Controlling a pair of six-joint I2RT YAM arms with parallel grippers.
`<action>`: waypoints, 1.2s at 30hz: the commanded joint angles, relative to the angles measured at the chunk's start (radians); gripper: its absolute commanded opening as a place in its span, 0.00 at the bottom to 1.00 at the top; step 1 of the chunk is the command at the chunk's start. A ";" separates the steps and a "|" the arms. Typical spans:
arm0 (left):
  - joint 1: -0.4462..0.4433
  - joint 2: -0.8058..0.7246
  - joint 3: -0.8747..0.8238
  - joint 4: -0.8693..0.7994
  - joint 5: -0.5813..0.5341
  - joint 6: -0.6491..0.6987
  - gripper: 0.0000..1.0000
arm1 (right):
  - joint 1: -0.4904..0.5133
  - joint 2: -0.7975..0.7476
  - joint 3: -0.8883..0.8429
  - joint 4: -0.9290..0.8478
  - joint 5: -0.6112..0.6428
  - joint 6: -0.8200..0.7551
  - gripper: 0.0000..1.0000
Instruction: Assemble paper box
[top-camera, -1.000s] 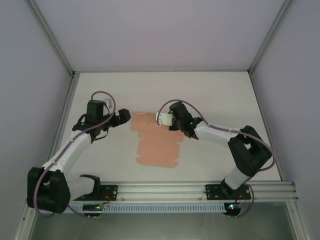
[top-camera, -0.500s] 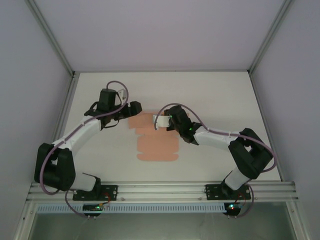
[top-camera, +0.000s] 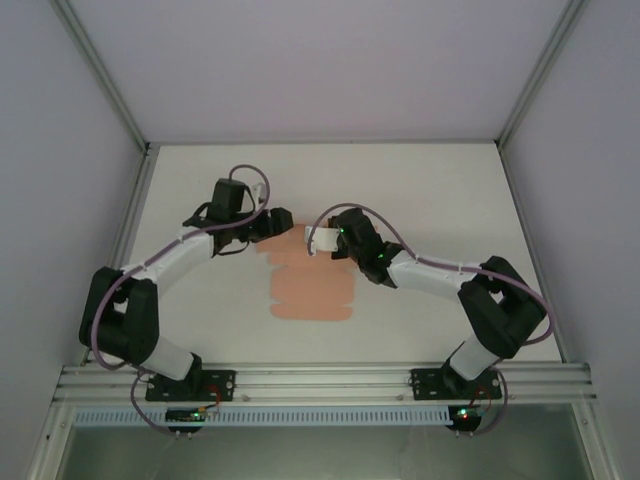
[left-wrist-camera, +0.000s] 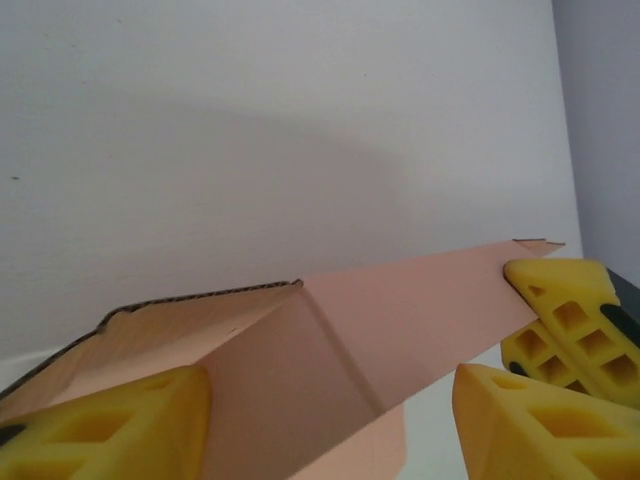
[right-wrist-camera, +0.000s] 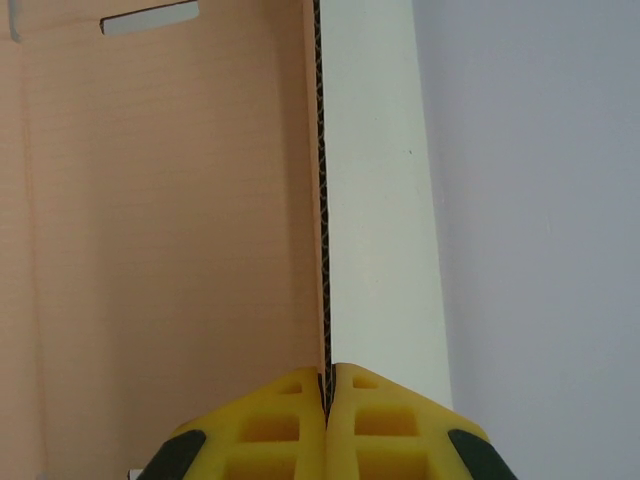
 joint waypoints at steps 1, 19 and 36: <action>-0.008 0.023 -0.003 0.124 0.082 -0.068 0.60 | -0.002 -0.033 0.030 -0.014 -0.024 0.034 0.00; -0.010 0.080 -0.091 0.526 0.194 -0.366 0.12 | 0.003 -0.028 0.023 -0.036 -0.045 0.035 0.00; -0.009 -0.032 -0.058 0.168 0.021 -0.133 0.83 | -0.008 -0.060 0.022 -0.096 -0.054 0.035 0.00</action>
